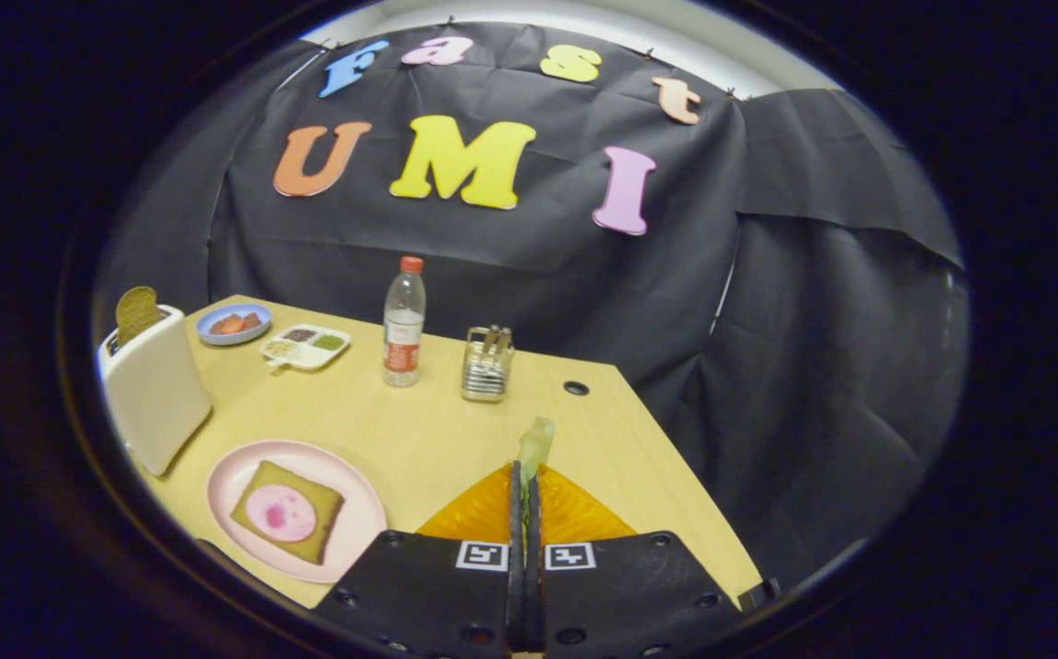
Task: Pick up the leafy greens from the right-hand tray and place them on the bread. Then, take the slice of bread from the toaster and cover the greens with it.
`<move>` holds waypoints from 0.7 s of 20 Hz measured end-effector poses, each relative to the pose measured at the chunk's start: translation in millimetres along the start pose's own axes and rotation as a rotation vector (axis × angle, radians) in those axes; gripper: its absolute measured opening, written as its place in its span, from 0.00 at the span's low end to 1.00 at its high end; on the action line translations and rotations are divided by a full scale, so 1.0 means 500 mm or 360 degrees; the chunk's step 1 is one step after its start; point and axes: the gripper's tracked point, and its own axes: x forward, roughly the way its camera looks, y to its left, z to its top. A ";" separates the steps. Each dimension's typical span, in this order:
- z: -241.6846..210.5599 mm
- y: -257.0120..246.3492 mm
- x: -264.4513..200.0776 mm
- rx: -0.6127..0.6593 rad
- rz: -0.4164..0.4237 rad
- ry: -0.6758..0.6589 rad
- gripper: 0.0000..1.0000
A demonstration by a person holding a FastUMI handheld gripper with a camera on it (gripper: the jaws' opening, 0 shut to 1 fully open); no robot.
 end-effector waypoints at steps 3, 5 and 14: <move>0.023 0.097 -0.035 -0.0040 0.0116 -0.0041 0.00; 0.035 0.165 -0.055 -0.0080 0.0190 -0.0073 0.00; 0.024 0.449 -0.107 -0.0142 0.0559 -0.0088 0.00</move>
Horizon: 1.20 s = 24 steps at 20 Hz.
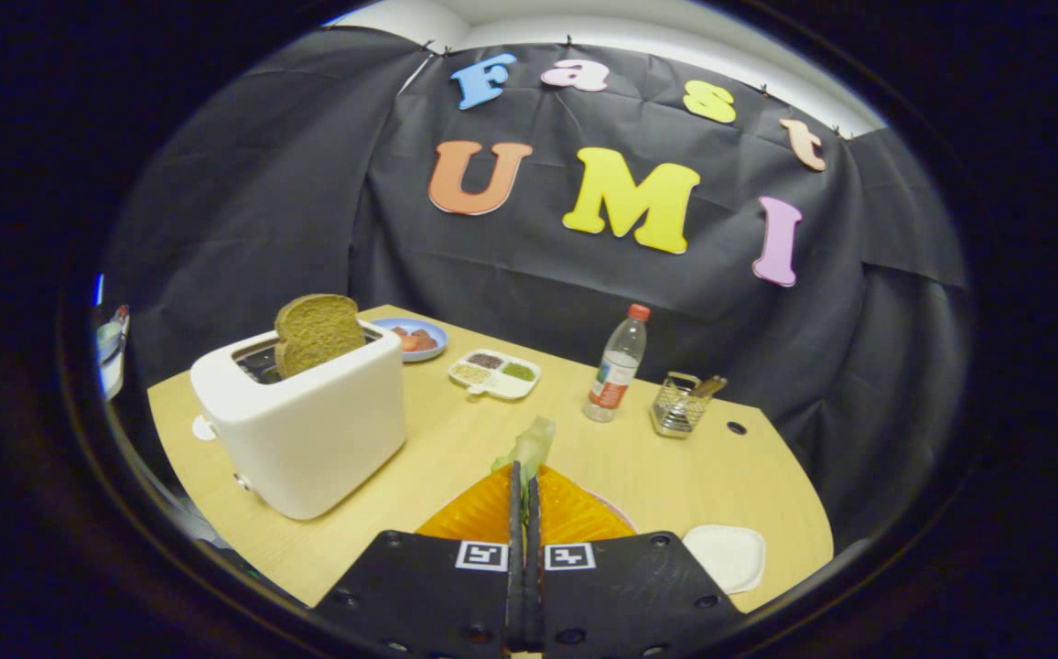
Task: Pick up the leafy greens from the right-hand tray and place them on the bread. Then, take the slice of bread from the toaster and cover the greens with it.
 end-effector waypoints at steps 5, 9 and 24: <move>-0.052 0.001 0.060 0.0085 0.0009 0.0101 0.00; -0.103 -0.063 0.106 0.0093 -0.0098 0.0156 0.00; -0.170 -0.125 0.154 0.0126 -0.0188 0.0274 0.14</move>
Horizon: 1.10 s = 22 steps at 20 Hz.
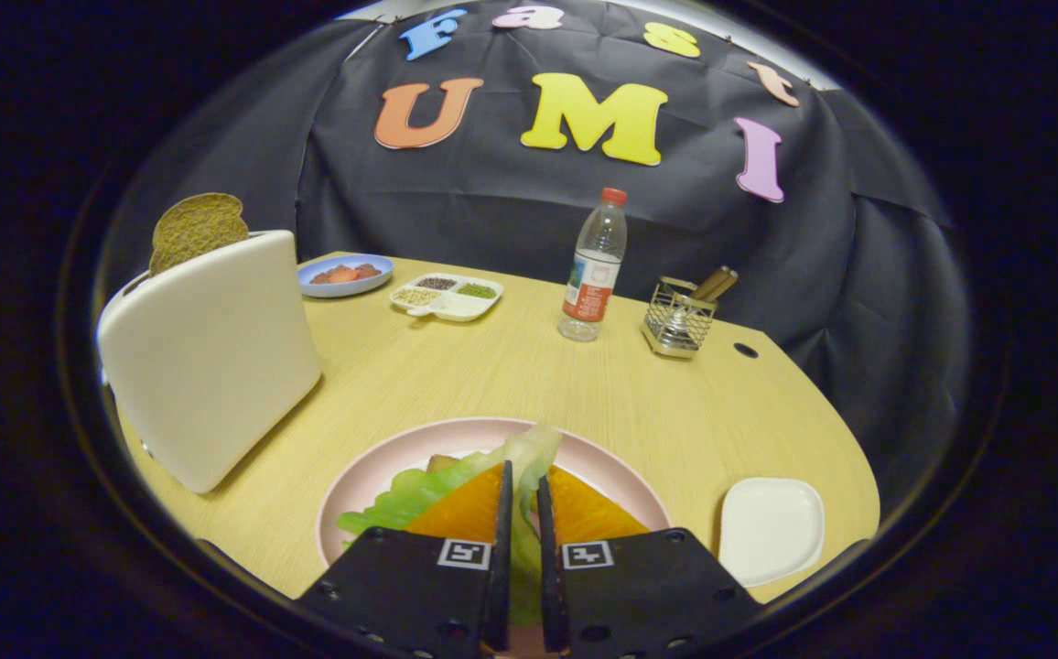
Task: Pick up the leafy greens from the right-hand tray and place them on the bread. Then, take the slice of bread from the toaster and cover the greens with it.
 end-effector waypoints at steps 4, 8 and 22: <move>0.025 -0.011 -0.037 0.0005 -0.0031 -0.0047 0.48; 0.084 -0.013 -0.100 -0.0014 -0.0084 -0.0133 0.86; 0.382 0.240 -0.290 0.0157 0.0215 -0.0398 0.95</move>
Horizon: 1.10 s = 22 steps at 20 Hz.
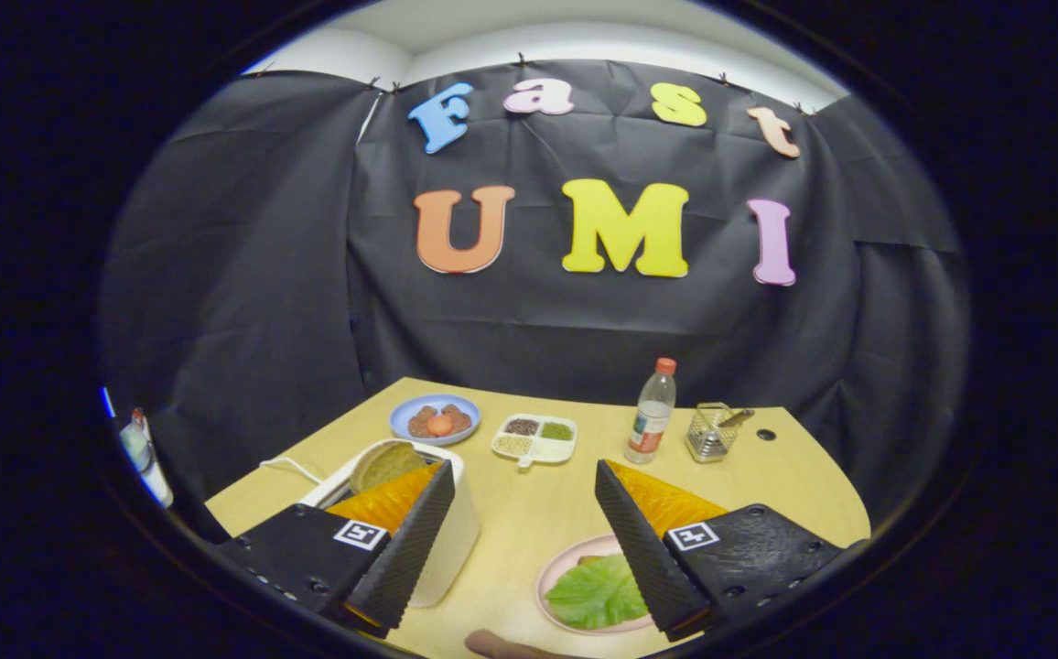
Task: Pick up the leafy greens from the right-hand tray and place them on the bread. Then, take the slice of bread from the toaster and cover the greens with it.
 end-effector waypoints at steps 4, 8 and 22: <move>0.013 0.100 0.042 -0.0035 0.0043 0.0011 0.95; -0.023 0.176 0.111 -0.0043 0.0040 0.0105 0.95; -0.140 0.222 0.195 -0.0046 -0.0045 0.0379 0.47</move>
